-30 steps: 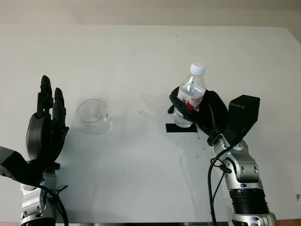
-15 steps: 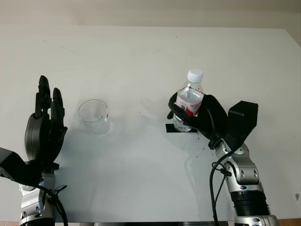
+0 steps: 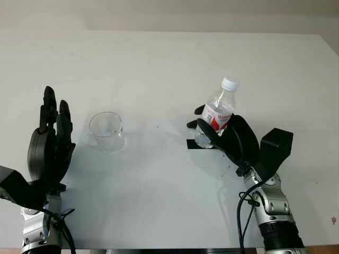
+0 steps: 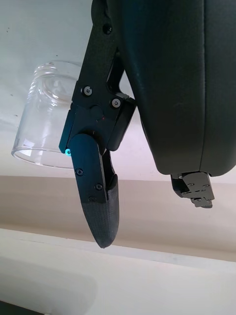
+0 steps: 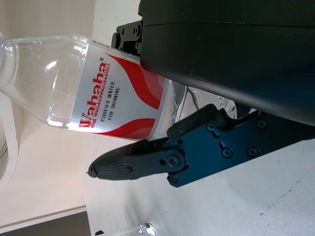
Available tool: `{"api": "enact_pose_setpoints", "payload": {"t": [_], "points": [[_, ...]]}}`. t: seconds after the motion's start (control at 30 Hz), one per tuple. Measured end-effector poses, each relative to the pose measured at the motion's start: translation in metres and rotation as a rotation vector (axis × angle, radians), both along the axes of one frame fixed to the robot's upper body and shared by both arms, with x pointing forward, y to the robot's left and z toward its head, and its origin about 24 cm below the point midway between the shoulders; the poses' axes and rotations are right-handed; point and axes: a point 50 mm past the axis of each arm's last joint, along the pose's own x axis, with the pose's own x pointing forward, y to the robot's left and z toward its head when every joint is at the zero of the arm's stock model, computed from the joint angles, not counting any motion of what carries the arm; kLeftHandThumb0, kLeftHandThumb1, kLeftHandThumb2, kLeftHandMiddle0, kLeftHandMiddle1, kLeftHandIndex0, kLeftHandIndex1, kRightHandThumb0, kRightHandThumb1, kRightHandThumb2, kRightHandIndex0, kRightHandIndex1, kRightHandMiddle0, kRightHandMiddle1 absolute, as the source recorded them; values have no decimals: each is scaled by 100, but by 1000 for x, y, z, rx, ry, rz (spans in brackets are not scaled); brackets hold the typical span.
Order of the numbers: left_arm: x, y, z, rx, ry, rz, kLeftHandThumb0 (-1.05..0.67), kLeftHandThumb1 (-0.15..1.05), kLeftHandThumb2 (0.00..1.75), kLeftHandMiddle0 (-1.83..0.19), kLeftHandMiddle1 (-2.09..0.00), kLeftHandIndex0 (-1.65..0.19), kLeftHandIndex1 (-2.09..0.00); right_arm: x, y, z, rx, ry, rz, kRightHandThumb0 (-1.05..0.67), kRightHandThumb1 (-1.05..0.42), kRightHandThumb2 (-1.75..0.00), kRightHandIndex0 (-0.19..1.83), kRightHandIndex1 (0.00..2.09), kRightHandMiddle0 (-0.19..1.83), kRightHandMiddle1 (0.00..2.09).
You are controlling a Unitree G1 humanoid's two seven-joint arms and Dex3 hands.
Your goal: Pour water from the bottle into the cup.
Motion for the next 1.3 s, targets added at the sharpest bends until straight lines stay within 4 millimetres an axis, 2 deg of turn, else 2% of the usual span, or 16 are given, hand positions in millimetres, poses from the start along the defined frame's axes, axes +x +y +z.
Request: {"api": "enact_pose_setpoints", "payload": {"t": [0.13, 0.33, 0.37, 0.43, 0.5, 0.6, 0.7, 0.8, 1.3], "points": [[0, 0, 0, 0, 1, 0, -74, 105, 57, 19, 0, 19, 0, -1, -1, -2, -5, -9, -8, -63, -105, -27, 25, 70, 8, 123], [0, 1, 0, -4, 0, -1, -75, 105, 56, 19, 0, 19, 0, -3, -2, -4, 2, -29, 10, -66, -105, -18, 24, 45, 12, 100], [0, 1, 0, -4, 0, 0, -75, 105, 56, 19, 0, 19, 0, -4, -2, -5, 3, -35, 19, -67, -105, -16, 25, 36, 11, 92], [0, 1, 0, -5, 1, 0, -75, 105, 56, 19, 0, 19, 0, -5, -3, -5, -4, -50, 42, -70, -105, -13, 17, 14, 5, 59], [0, 1, 0, -6, 2, 2, -75, 105, 56, 19, 0, 19, 0, -6, -4, -6, -14, -62, 67, -76, -103, -8, -2, 4, -6, 25], [0, 1, -1, -5, 4, 5, -75, 105, 57, 19, 0, 19, 0, -7, -5, -6, -25, -73, 91, -88, -100, -5, -17, 1, -17, 4], [0, 1, -1, -3, 6, 8, -75, 105, 58, 19, 0, 19, 0, -7, -5, -7, -42, -89, 104, -98, -102, -6, -19, 0, -19, 0], [0, 1, -1, -3, 6, 8, -75, 105, 58, 19, 0, 19, 0, -7, -6, -7, -49, -106, 87, -100, -104, -7, -19, 0, -19, 0], [0, 1, -1, -4, 7, 7, -74, 105, 57, 19, 0, 19, 0, -6, -28, -1, 21, -149, -88, -93, -103, -5, -19, 0, -19, 0]]}}
